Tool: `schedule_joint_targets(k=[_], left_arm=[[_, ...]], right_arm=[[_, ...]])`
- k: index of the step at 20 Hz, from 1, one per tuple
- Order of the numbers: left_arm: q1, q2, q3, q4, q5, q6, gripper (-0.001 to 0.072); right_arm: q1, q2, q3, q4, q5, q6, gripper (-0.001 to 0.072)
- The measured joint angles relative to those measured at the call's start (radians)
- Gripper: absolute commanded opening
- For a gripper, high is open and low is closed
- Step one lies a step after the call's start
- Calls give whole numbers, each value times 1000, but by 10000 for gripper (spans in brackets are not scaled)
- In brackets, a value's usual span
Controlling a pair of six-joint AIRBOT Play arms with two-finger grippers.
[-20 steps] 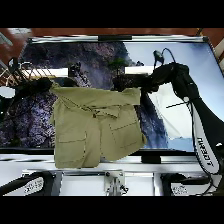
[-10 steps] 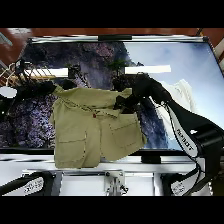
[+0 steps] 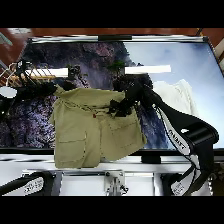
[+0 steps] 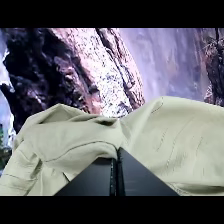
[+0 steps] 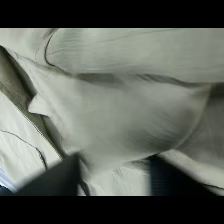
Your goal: Fold the shirts.
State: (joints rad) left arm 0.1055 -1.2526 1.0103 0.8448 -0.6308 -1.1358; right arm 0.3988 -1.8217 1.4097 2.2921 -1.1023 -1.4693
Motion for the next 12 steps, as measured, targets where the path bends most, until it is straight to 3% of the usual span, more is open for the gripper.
schedule_joint_targets(k=[2, 6, 12], left_arm=[[0, 0, 0, 0, -1, 1, 37], [0, 0, 1, 0, -2, 2, 37], [0, 32, 35, 0, -14, 42, 37]], right_arm=[[2, -5, 0, 1, 22, 7, 76], [6, 14, 25, -28, 39, -29, 75], [6, 121, 153, -198, 43, -107, 75]])
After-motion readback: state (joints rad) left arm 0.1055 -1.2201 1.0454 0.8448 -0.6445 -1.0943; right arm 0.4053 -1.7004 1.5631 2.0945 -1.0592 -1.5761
